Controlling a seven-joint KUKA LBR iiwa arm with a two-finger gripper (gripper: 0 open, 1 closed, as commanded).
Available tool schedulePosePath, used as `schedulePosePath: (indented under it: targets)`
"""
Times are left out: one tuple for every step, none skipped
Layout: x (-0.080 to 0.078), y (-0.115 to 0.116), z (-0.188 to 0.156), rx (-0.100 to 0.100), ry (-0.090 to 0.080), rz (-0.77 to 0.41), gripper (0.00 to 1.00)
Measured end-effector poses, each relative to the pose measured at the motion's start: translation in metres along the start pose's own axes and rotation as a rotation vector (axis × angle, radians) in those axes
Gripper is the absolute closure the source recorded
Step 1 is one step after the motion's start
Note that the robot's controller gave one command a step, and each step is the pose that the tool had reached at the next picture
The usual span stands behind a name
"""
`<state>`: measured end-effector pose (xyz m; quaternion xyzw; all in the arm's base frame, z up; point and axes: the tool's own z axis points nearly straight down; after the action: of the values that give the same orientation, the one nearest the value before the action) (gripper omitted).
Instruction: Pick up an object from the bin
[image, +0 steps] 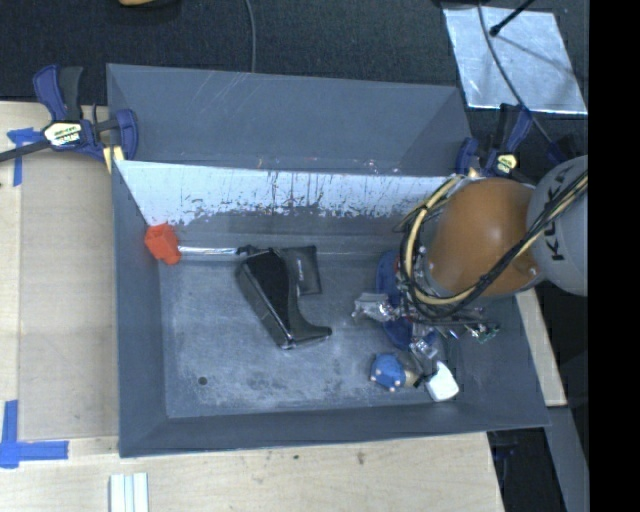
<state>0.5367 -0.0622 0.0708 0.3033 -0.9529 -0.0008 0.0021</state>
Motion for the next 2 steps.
schedulePosePath:
  targets:
    - [0.059,0.006,-0.03,0.004,-0.003,-0.251,0.0]
    - [0.039,0.016,-0.029,0.005,-0.008,-0.309,0.0]
